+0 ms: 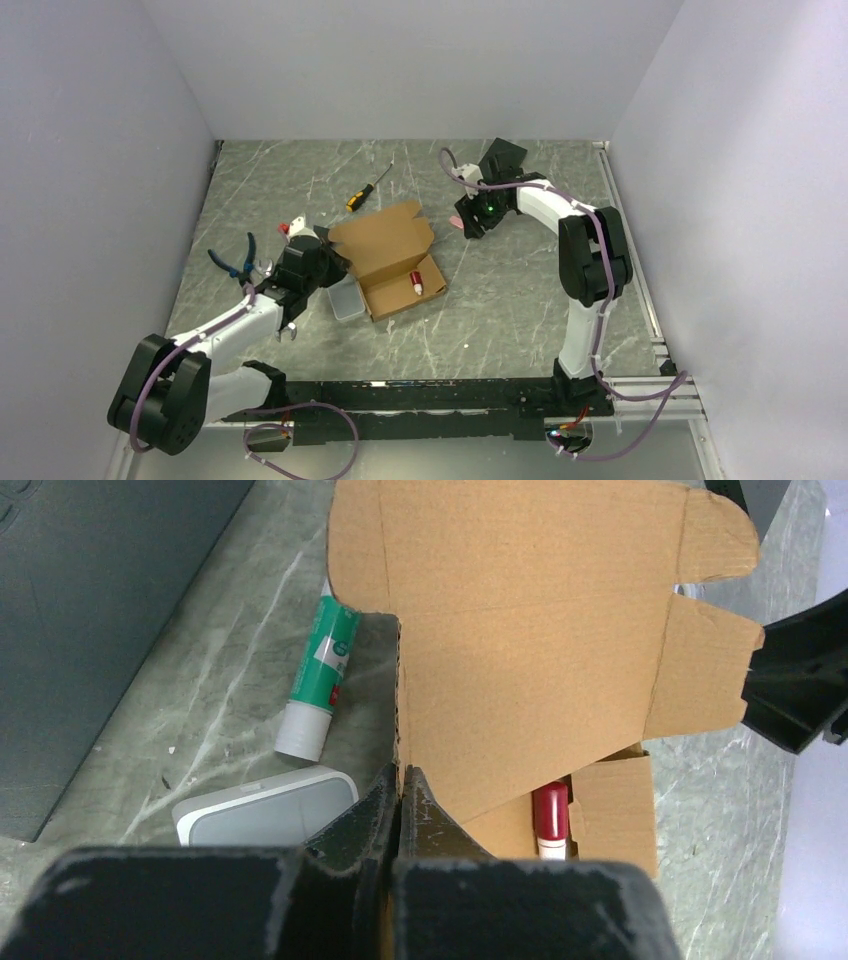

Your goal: Fold the paper box

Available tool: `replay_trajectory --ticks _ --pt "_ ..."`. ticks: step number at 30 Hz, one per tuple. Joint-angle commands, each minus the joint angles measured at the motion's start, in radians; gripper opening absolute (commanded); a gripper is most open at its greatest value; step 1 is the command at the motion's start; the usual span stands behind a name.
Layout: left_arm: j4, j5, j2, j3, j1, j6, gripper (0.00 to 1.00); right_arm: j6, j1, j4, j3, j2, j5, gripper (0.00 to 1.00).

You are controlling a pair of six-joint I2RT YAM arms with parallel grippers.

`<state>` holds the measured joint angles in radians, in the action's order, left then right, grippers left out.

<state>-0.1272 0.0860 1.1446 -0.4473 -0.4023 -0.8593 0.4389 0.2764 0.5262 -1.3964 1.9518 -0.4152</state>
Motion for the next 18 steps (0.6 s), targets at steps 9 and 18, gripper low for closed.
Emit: replay_trajectory --ticks 9,18 --pt "-0.070 -0.032 -0.048 0.031 0.003 0.040 0.03 0.017 0.002 0.045 -0.077 0.078 0.094 0.57" --pt "-0.111 -0.061 -0.041 0.033 0.003 0.022 0.03 0.006 0.023 0.069 -0.175 0.173 0.090 0.52"
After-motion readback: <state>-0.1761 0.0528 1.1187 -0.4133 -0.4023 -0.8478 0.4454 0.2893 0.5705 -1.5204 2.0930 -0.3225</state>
